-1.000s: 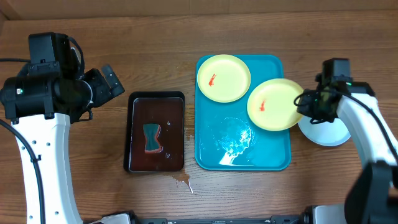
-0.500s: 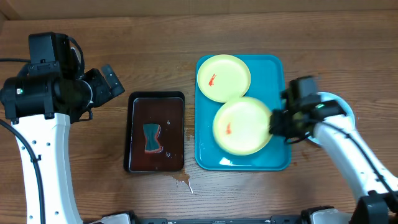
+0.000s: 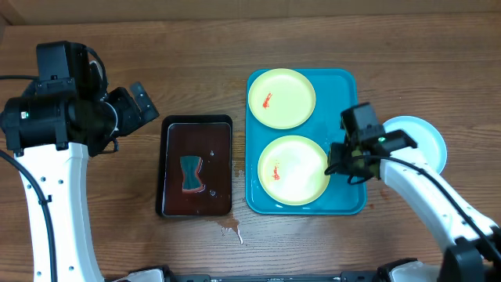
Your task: Clean dirty plates on tray and stack at the side
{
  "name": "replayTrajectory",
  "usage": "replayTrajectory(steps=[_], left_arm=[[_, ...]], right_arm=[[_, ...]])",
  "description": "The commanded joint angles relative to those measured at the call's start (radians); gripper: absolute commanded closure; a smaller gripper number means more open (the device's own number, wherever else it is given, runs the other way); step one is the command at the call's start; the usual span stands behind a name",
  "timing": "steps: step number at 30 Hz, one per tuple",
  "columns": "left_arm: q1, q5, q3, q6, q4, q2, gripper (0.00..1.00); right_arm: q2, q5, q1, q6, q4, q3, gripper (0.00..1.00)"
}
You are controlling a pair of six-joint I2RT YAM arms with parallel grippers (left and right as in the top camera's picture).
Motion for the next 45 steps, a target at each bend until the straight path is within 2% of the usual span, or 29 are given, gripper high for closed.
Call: replayTrajectory(steps=[1,5,7,11,13,16,21,24,28,30,33,39,40,44,45], left_arm=[[-0.025,0.097,-0.014,0.114,-0.016,0.004,0.07],[-0.114,0.048,-0.144,0.133,0.0,0.006,0.16],[-0.159,-0.001,-0.245,0.099,0.035,0.006,0.2],[-0.224,-0.063,-0.472,0.023,0.178,0.01,0.23],[-0.238,-0.074,-0.565,-0.002,0.262,0.017,0.27],[-0.243,-0.072,-0.678,-0.021,0.383,0.039,0.41],[-0.245,-0.072,-0.796,-0.039,0.501,0.118,0.52],[-0.245,-0.072,-0.819,-0.04,0.534,0.174,0.71],[-0.245,-0.073,-0.819,-0.039,0.576,0.241,0.83],[-0.245,-0.072,-0.819,-0.039,0.596,0.259,0.96],[-0.245,-0.071,-0.804,-0.039,0.583,0.258,0.96],[-0.244,-0.076,-0.686,-0.019,0.441,0.229,0.96],[-0.244,-0.076,-0.665,-0.012,0.418,0.224,0.93],[-0.245,-0.077,-0.605,0.032,0.39,0.219,0.53],[-0.245,-0.078,-0.605,0.034,0.4,0.219,0.49]], right_arm=[[-0.106,0.017,0.003,-0.036,-0.064,0.143,0.57],[-0.184,-0.014,0.026,-0.035,-0.086,0.184,0.57],[-0.211,-0.045,0.028,-0.035,-0.086,0.184,0.57],[-0.225,-0.108,0.028,-0.035,-0.101,0.184,0.57],[-0.222,-0.117,0.028,-0.035,-0.111,0.181,0.57],[-0.219,-0.117,0.028,-0.035,-0.131,0.179,0.58],[-0.219,-0.117,0.028,-0.034,-0.137,0.179,0.59],[-0.217,-0.117,0.028,-0.031,-0.137,0.179,0.59],[-0.215,-0.117,0.028,-0.031,-0.137,0.179,0.59],[-0.215,-0.117,0.028,-0.031,-0.14,0.179,0.61],[-0.215,-0.117,0.028,-0.031,-0.151,0.179,0.63],[-0.215,-0.113,0.028,-0.032,-0.159,0.179,0.65],[-0.215,-0.113,0.028,-0.032,-0.159,0.179,0.65],[-0.215,-0.113,0.028,-0.032,-0.159,0.179,0.65],[-0.215,-0.113,0.028,-0.032,-0.159,0.179,0.65]])
